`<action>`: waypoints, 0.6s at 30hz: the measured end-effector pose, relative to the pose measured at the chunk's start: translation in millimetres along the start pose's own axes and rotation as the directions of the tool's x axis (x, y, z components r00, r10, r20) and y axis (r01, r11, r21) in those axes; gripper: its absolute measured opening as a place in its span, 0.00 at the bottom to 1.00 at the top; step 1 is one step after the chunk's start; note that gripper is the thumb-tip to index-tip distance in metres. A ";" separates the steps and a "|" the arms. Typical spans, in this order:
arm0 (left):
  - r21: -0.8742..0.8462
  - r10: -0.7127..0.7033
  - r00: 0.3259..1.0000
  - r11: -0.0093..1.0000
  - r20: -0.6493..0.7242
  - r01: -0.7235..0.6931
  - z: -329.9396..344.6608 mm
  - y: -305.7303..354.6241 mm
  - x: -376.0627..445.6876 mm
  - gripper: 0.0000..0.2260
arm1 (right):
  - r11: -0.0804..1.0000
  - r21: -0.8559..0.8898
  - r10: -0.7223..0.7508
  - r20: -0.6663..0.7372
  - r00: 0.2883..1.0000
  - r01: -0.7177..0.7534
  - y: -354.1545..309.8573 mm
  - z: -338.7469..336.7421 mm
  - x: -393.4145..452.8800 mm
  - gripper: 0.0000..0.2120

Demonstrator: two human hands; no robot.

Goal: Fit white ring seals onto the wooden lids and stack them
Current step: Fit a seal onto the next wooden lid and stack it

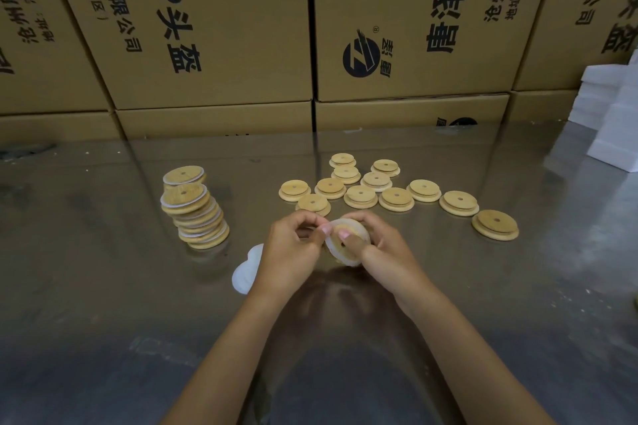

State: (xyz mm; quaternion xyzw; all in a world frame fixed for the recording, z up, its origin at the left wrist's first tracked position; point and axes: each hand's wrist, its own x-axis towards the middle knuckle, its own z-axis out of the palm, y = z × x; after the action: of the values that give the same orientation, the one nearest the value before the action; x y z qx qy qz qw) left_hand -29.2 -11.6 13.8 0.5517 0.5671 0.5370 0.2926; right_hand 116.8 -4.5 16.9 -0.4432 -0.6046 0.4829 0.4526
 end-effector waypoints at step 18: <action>0.151 0.033 0.998 0.988 0.053 -0.040 0.7 2.6 -2.6 0.07 | 0.971 0.238 0.067 -0.137 0.988 -0.033 1.5 -0.2 0.0 0.05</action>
State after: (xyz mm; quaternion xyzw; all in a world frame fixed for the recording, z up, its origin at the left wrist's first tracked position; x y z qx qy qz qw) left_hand -27.2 -14.4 15.4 0.5960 0.5886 0.4836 0.2540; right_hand 117.1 -4.3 15.4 -0.4355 -0.4976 0.5288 0.5321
